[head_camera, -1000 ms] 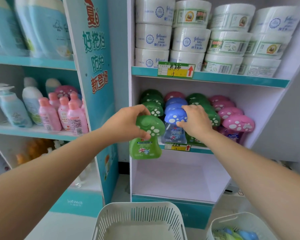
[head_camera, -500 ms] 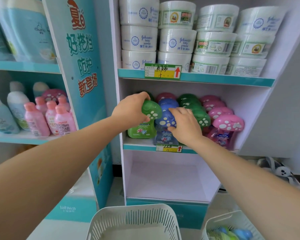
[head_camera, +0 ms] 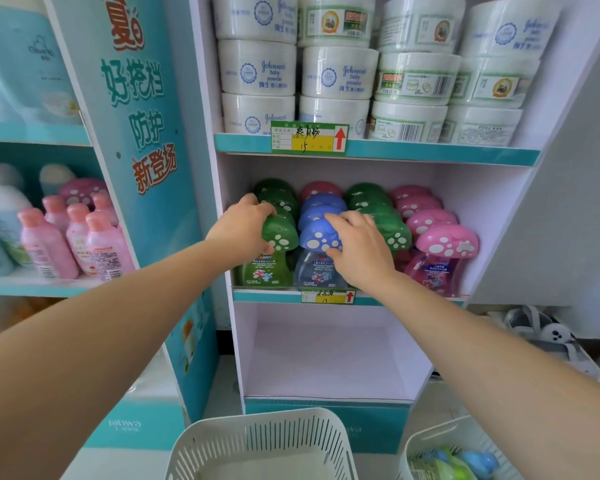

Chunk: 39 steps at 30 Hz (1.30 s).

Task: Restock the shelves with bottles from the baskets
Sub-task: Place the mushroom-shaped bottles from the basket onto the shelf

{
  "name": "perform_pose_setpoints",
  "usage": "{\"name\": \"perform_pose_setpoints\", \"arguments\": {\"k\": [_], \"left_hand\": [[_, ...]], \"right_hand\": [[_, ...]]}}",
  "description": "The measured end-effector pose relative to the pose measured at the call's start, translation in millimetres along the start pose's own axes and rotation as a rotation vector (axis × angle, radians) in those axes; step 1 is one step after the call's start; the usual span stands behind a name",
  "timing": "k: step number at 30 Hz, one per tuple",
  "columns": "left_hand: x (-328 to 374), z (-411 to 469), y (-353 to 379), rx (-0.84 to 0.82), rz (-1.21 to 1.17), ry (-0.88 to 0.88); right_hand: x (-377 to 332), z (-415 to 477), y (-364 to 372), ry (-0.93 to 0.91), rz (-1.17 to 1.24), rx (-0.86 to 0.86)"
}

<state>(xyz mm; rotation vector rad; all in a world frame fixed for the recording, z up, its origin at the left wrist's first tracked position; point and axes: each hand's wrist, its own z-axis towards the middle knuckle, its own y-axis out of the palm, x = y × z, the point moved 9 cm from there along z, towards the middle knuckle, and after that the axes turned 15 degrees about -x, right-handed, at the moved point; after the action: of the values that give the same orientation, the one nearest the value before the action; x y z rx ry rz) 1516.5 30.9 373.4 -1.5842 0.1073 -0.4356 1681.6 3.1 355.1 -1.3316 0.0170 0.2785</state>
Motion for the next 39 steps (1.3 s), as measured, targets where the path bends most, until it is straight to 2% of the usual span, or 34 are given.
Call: {"name": "perform_pose_setpoints", "arguments": {"k": [10, 17, 24, 30, 39], "left_hand": [[2.2, 6.3, 4.6, 0.002, 0.189, -0.011], [6.7, -4.5, 9.3, 0.062, 0.305, -0.02], [36.8, -38.0, 11.1, 0.168, 0.345, 0.105], [58.8, -64.4, 43.8, 0.077, 0.256, 0.15], [98.0, -70.4, 128.2, -0.175, 0.187, 0.237]], "right_hand": [[-3.1, -3.4, 1.4, -0.006, -0.015, -0.003], [-6.8, -13.0, 3.8, -0.007, -0.032, -0.049], [0.9, -40.8, -2.9, 0.025, -0.035, -0.036], [16.0, -77.9, -1.1, 0.076, -0.042, -0.067], [61.5, -143.2, 32.7, 0.248, -0.056, -0.208]]}}
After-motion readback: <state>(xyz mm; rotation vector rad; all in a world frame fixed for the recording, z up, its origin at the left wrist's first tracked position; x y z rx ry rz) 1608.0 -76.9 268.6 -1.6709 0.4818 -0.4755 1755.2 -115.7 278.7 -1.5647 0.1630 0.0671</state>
